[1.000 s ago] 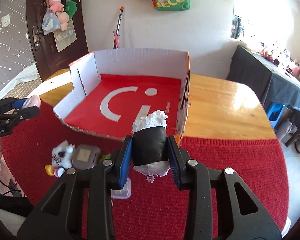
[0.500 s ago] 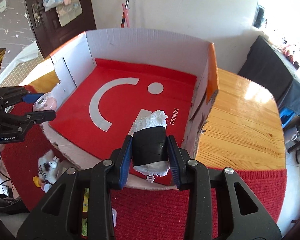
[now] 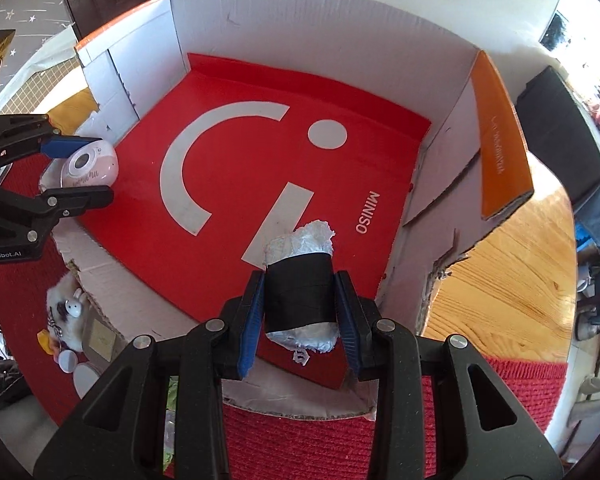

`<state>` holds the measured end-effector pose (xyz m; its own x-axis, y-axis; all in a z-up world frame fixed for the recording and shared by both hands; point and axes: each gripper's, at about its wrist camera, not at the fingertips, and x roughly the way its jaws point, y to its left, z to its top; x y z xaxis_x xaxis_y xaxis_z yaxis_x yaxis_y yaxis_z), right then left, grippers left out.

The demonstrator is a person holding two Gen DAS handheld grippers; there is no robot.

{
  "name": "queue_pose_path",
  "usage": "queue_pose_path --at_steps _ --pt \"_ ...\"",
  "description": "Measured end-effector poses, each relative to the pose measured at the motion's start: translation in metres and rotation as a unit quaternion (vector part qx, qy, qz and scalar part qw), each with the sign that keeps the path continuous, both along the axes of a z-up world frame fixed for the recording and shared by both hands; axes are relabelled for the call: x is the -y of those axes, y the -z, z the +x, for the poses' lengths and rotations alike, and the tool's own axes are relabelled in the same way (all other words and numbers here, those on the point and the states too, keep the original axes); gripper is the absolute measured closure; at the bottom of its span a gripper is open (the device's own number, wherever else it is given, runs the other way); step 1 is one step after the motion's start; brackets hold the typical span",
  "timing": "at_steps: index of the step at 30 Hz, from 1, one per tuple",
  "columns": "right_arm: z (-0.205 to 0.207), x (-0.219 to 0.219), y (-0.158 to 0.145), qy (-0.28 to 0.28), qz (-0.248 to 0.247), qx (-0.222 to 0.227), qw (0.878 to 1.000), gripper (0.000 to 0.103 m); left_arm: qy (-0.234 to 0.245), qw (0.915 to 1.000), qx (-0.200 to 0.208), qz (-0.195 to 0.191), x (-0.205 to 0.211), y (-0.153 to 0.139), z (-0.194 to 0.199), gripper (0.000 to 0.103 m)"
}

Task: Organize objects
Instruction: 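Carry the pink case with the left tool while the right tool carries the roll into the box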

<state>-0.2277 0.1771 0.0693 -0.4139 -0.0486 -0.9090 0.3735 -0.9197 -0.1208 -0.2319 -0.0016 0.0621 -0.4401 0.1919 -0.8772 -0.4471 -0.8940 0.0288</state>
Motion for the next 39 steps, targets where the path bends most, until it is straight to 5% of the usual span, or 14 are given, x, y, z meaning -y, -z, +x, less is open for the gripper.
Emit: queue_pose_path --at_steps 11,39 --pt "0.004 -0.002 0.010 -0.013 0.023 0.024 0.999 0.070 0.021 0.9991 0.018 -0.031 -0.007 0.014 -0.004 0.054" --pt "0.042 -0.021 0.009 -0.022 0.041 0.017 0.999 0.070 0.021 0.9993 0.018 -0.025 0.007 0.008 0.005 0.053"
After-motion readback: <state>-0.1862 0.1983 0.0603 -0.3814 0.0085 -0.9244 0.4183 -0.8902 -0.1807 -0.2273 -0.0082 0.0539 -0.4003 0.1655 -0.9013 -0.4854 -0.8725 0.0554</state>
